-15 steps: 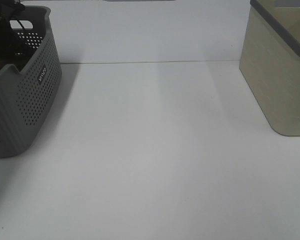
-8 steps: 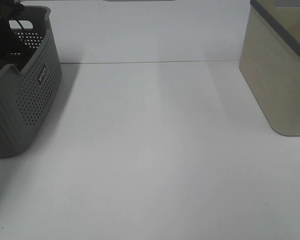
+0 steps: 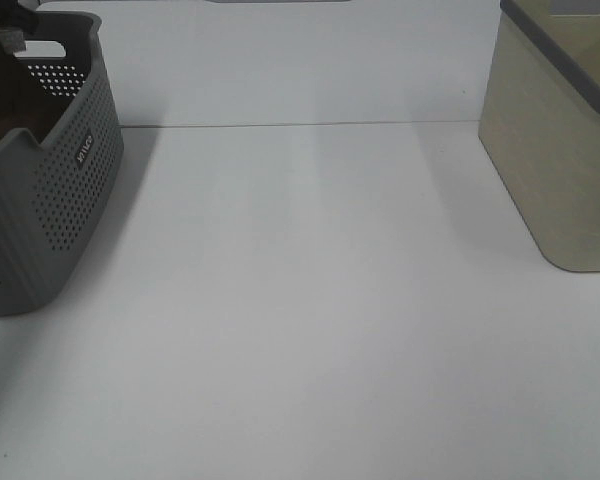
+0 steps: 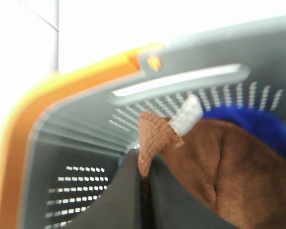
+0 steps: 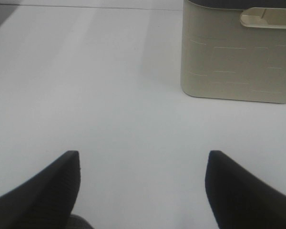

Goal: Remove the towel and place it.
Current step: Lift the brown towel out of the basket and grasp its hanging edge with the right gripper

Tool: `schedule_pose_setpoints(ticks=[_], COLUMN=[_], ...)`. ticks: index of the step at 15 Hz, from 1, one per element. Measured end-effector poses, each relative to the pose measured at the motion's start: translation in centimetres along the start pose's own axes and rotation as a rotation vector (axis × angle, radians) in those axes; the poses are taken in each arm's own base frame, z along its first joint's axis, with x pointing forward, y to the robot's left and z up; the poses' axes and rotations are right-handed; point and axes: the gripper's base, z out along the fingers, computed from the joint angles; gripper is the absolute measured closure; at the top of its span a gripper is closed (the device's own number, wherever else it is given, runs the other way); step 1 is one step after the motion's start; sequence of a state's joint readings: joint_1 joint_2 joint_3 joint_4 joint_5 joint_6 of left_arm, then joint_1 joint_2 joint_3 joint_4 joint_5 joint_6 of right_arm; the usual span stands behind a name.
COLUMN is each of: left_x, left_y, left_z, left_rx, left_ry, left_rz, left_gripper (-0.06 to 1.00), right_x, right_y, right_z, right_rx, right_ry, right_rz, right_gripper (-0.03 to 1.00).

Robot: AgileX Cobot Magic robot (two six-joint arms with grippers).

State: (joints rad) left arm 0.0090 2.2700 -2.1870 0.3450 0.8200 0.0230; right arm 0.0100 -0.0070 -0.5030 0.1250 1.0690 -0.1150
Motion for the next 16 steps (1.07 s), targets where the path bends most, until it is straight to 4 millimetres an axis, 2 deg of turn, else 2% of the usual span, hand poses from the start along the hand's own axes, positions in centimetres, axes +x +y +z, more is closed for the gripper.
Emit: schedule_pose_setpoints(ticks=[2, 4, 6, 7, 9, 10, 12, 16], left_x=[-2.0, -3.9, -5.3, -5.5, -6.2, -6.3, -6.1, -4.5], left_y=[0.9, 1.4, 1.0, 0.8, -1.0, -3.7, -6.0, -12.9], left_z=[-4.6, -10.1, -15.9, -17.0, -22.1, -25.7, -27.9, -32.0], left_rx=[0.013, 0.038, 0.091, 0.106, 0.2, 0.313, 0.403, 0.632], left_ry=[-0.088, -0.19, -0.295, -0.315, -0.396, -0.444, -0.461, -0.425], left_rz=[-0.039, -0.074, -0.084, -0.074, -0.022, 0.051, 0.121, 0.355], left_gripper=[0.94, 0.94, 0.94, 0.94, 0.94, 0.94, 0.94, 0.94], right_x=[0.0, 0.0, 0.0, 0.0, 0.0, 0.0, 0.0, -0.6], right_y=[0.0, 0.0, 0.0, 0.0, 0.0, 0.0, 0.1, 0.8], right_z=[0.0, 0.0, 0.0, 0.0, 0.0, 0.0, 0.0, 0.4], right_rx=[0.0, 0.0, 0.0, 0.0, 0.0, -0.001, -0.011, -0.094], right_ry=[0.0, 0.0, 0.0, 0.0, 0.0, 0.0, -0.001, -0.005], right_rz=[0.0, 0.0, 0.0, 0.0, 0.0, 0.0, 0.006, 0.066], right_gripper=[0.27, 0.27, 0.27, 0.27, 0.27, 0.27, 0.27, 0.27])
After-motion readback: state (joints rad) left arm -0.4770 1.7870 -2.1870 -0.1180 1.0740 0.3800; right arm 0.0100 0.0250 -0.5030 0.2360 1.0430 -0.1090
